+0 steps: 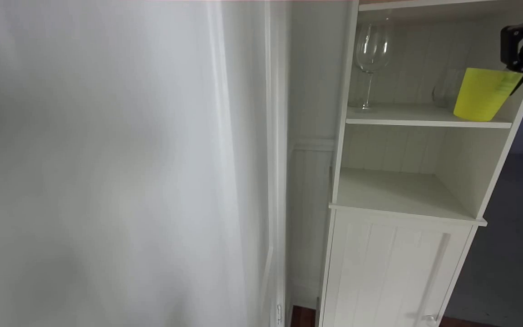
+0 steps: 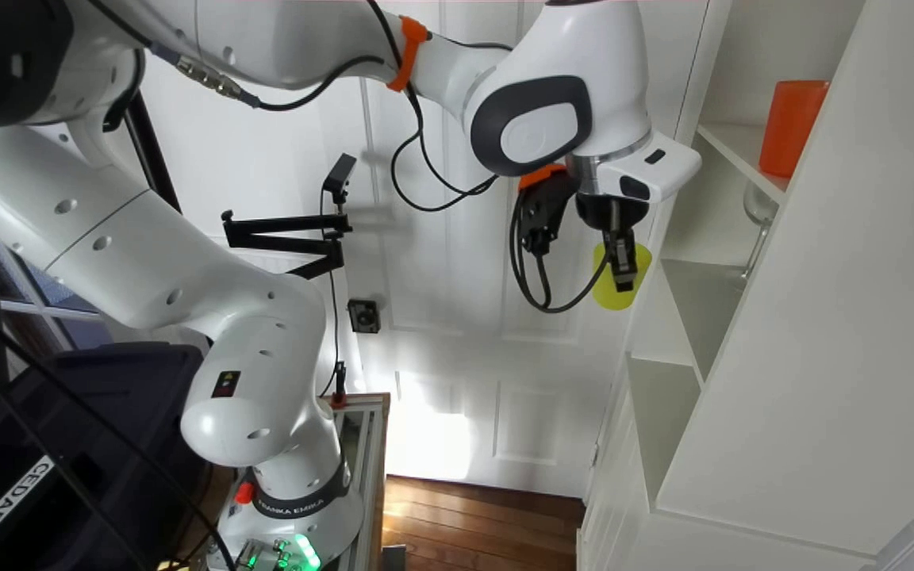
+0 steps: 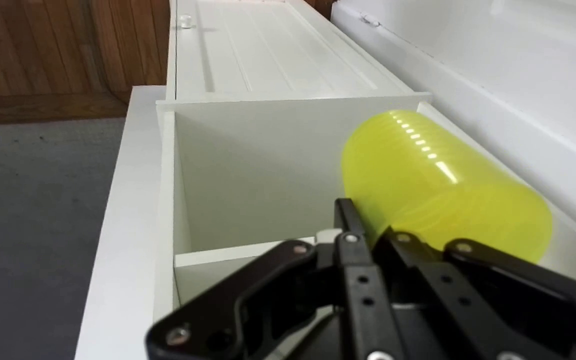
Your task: Pick up the yellow plastic cup and put it on the middle white shelf
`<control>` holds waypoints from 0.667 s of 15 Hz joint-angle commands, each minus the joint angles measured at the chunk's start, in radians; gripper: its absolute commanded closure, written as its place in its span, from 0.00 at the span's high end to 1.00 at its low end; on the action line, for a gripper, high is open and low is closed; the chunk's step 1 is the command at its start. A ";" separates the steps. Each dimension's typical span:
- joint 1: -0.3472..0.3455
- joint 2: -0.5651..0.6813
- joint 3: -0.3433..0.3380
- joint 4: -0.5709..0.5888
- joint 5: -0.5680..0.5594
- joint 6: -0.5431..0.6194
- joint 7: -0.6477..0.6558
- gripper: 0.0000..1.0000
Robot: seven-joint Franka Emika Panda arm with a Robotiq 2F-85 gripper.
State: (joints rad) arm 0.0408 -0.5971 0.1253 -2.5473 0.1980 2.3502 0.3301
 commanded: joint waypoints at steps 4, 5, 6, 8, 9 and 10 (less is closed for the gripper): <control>-0.021 0.107 -0.015 -0.038 0.140 0.267 0.148 0.01; -0.025 0.123 -0.010 -0.040 0.150 0.311 0.178 0.01; -0.027 0.139 -0.005 -0.042 0.163 0.359 0.207 0.01; -0.037 0.164 0.008 -0.049 0.181 0.441 0.277 0.01; -0.042 0.176 0.014 -0.053 0.184 0.481 0.310 0.01; -0.042 0.189 0.018 -0.054 0.184 0.513 0.335 0.01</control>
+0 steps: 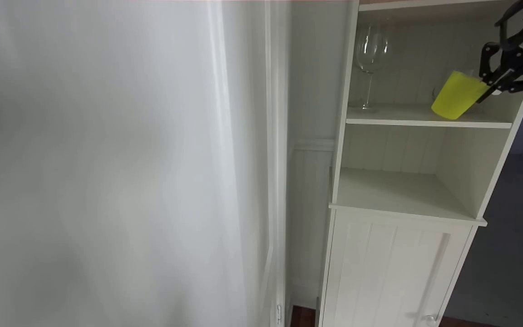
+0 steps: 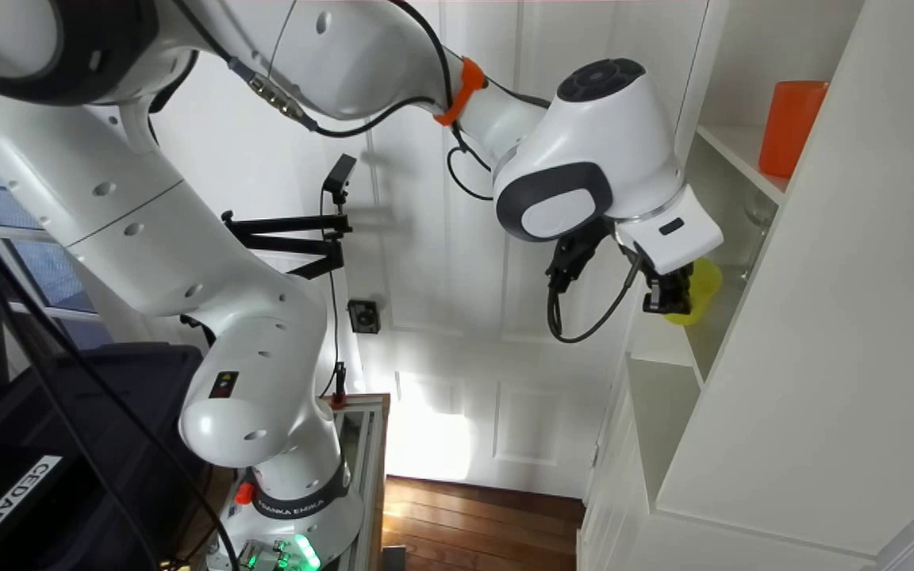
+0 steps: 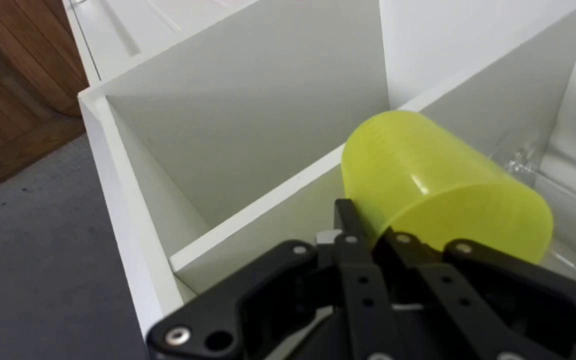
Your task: Pick up the yellow plastic cup and put it on the middle white shelf
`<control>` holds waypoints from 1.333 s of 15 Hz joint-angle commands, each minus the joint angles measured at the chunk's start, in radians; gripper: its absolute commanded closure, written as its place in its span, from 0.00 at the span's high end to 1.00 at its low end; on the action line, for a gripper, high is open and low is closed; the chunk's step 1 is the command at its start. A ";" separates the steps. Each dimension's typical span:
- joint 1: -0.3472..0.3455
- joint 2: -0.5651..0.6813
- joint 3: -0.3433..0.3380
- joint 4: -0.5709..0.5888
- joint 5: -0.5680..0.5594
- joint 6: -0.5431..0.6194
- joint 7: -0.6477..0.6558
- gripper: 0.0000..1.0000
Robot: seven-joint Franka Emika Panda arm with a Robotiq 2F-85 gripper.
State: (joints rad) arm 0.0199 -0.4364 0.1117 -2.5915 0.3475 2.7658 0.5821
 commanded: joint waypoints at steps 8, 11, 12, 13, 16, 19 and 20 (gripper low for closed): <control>-0.049 0.103 0.070 -0.003 -0.008 0.216 0.233 0.30; -0.060 0.112 0.081 -0.001 -0.012 0.217 0.251 0.45; -0.061 0.115 0.083 0.001 -0.010 0.217 0.253 0.52; -0.063 0.117 0.086 0.002 -0.010 0.219 0.255 0.58; -0.055 0.121 0.084 0.007 -0.005 0.225 0.242 0.80; -0.022 0.108 0.056 0.001 0.005 0.230 0.215 0.99; -0.017 0.096 0.047 -0.005 0.007 0.227 0.202 1.00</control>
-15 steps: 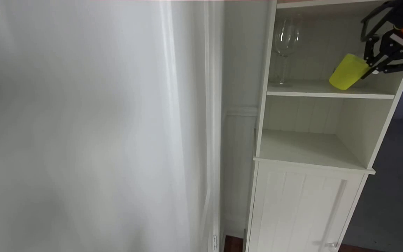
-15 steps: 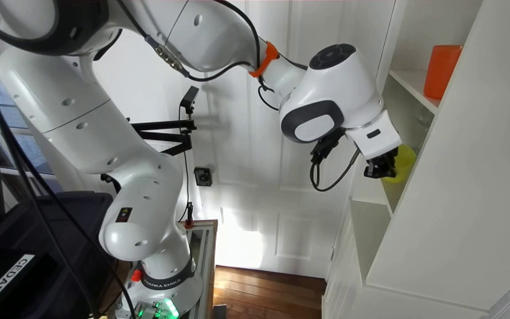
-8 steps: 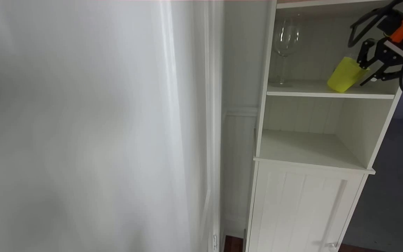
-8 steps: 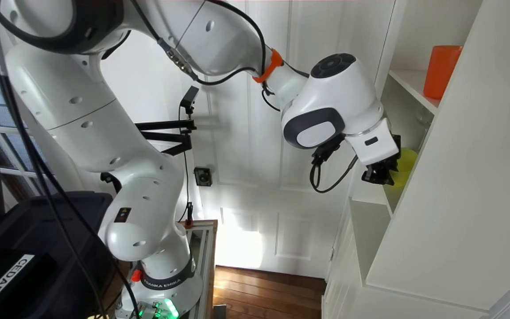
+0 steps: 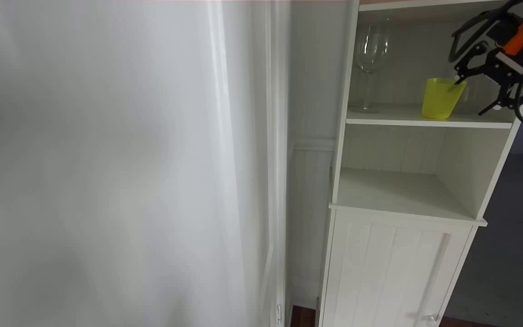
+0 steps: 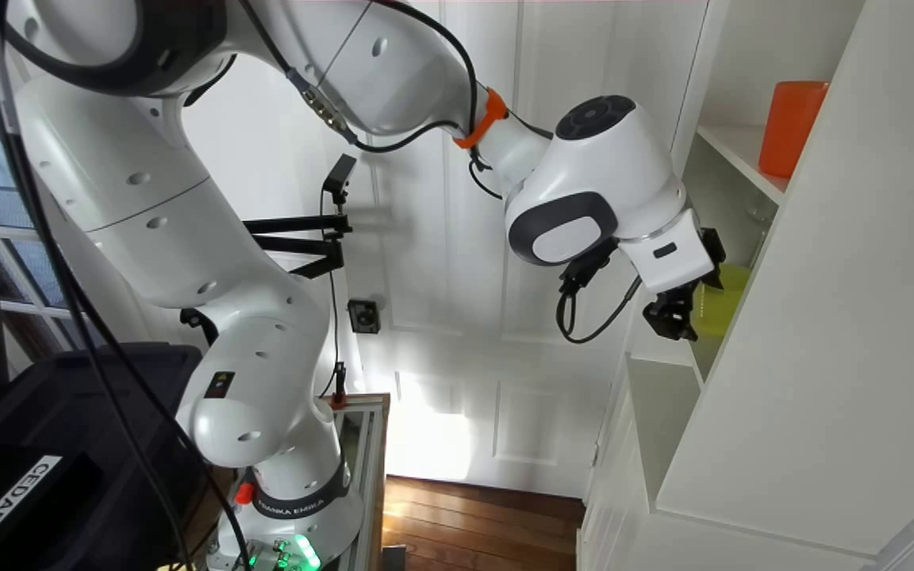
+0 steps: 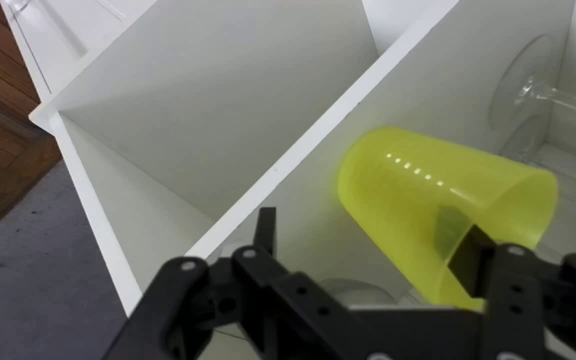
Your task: Pick up the yellow plastic cup and put it on the middle white shelf
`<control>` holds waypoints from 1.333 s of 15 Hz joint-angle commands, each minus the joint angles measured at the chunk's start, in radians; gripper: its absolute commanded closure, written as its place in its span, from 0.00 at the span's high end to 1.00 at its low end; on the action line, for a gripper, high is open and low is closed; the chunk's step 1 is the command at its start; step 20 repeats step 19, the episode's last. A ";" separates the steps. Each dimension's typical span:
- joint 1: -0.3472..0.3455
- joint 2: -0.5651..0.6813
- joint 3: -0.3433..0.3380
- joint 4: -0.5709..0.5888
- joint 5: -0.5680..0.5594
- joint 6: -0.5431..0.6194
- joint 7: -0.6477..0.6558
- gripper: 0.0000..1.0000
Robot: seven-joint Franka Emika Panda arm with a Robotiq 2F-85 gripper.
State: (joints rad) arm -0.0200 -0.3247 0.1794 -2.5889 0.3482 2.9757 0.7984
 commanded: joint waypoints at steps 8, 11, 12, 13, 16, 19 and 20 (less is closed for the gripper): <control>0.078 -0.147 -0.080 -0.049 -0.002 -0.005 -0.223 1.00; 0.086 -0.195 -0.084 -0.053 -0.004 -0.091 -0.311 1.00; 0.090 -0.210 -0.085 -0.054 0.001 -0.125 -0.333 1.00; 0.086 -0.226 -0.083 -0.053 0.001 -0.166 -0.338 1.00; 0.063 -0.288 -0.062 -0.055 -0.033 -0.288 -0.361 1.00; 0.051 -0.347 -0.044 -0.054 -0.073 -0.375 -0.380 1.00; 0.051 -0.347 -0.044 -0.054 -0.073 -0.375 -0.380 1.00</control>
